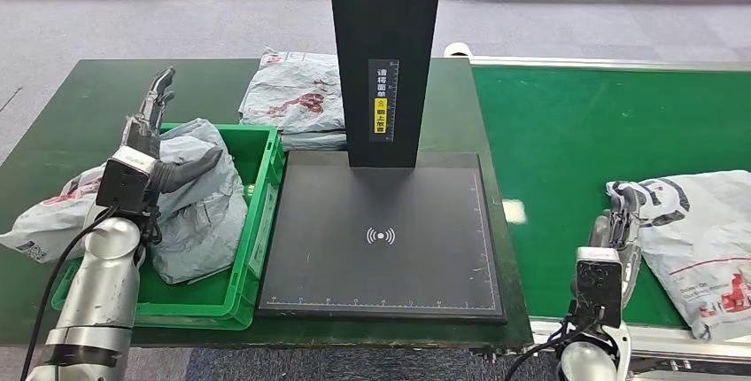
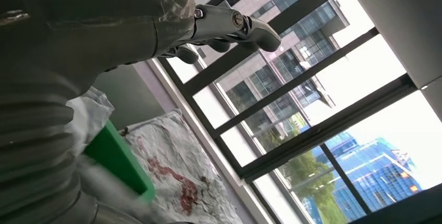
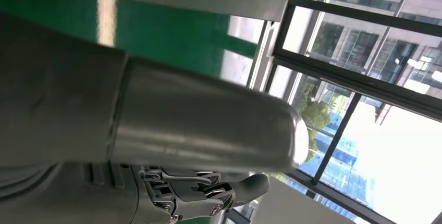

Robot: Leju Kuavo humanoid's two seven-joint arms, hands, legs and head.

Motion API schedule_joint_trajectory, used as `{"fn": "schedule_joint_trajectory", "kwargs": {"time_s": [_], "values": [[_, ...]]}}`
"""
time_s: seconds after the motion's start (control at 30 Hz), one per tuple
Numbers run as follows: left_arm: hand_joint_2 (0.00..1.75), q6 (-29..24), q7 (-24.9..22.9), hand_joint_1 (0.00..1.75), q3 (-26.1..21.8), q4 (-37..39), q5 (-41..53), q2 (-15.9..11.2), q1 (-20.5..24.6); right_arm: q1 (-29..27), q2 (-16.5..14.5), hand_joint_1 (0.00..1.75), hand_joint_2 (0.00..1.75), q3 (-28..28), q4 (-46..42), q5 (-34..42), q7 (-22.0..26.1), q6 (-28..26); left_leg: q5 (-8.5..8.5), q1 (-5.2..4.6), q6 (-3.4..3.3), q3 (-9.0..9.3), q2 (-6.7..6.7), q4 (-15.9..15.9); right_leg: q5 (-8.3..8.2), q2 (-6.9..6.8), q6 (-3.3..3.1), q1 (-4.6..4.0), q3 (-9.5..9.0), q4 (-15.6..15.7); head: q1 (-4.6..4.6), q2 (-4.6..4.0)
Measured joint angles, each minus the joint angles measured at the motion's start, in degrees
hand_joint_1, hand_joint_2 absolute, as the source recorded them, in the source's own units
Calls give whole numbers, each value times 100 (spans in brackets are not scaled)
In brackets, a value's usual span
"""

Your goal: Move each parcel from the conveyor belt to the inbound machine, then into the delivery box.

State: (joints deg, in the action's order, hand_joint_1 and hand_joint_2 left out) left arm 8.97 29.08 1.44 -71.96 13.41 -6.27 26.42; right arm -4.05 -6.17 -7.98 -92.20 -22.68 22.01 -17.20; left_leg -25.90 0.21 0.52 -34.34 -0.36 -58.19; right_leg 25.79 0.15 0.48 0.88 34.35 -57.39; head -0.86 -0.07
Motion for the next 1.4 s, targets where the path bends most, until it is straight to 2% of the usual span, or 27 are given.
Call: {"fn": "schedule_joint_trajectory", "kwargs": {"time_s": [0.13,0.3,0.37,0.43,0.5,0.57,0.67,0.8,1.03,1.1,1.2,1.4], "values": [[175,-425,-448,0,344,76,816,118,174,91,1,0,175,36,88,26,13,-24,1,0,-1,0,-2,-1,-2,-2,3,1,-1,1,0,2],[175,-1032,-1433,0,1216,865,2706,95,844,224,24,0,175,42,221,21,12,-14,6,-1,-2,0,-2,-1,-12,-2,3,1,-4,0,1,1],[175,-991,-1548,0,1561,1377,3323,26,1155,277,31,0,175,42,285,-28,3,45,8,0,1,1,4,-1,-16,3,-1,0,-2,-2,0,1],[175,-597,-1255,0,1832,1834,3465,-96,1414,355,37,0,175,42,368,-79,-9,116,11,0,5,2,14,0,-19,12,-5,-1,3,-6,1,1],[175,-23,-715,0,1960,2104,3108,-233,1560,438,50,0,175,42,468,-97,-7,182,13,1,8,2,23,0,-21,21,-8,-1,8,-10,0,0],[175,559,-285,0,1967,2108,2476,-343,1573,503,69,0,175,42,566,-86,10,232,13,2,8,1,26,1,-20,24,-9,-2,10,-11,-1,0],[175,1213,-159,0,1884,1762,1512,-403,1417,592,85,0,175,54,694,-56,36,265,12,2,9,-1,14,2,-15,14,-12,-3,10,-10,-1,1],[175,1301,-357,0,1644,1283,319,-115,1074,670,86,0,175,136,796,-46,57,190,12,1,8,-7,-14,2,-9,-11,-13,-1,3,-7,1,2],[175,1114,-424,0,1637,1008,-198,95,886,703,90,0,175,208,913,-52,42,115,12,-1,5,-7,-4,0,-15,-4,-7,0,6,-2,0,1],[175,987,-437,0,1637,1010,-376,233,831,704,91,0,175,208,944,-92,2,74,13,-1,5,-7,-11,0,-15,-10,-7,0,5,-2,-1,0],[175,696,-371,0,1656,1159,-667,648,717,708,91,0,175,208,1012,-203,-65,-29,13,-1,5,-8,-20,0,-14,-18,-6,1,2,-1,0,1],[175,332,-267,0,1819,1939,-1377,1562,656,785,109,0,175,33,1363,-639,-406,-354,7,-9,-4,-9,-19,-3,-16,-17,-3,8,1,6,0,1]]}}
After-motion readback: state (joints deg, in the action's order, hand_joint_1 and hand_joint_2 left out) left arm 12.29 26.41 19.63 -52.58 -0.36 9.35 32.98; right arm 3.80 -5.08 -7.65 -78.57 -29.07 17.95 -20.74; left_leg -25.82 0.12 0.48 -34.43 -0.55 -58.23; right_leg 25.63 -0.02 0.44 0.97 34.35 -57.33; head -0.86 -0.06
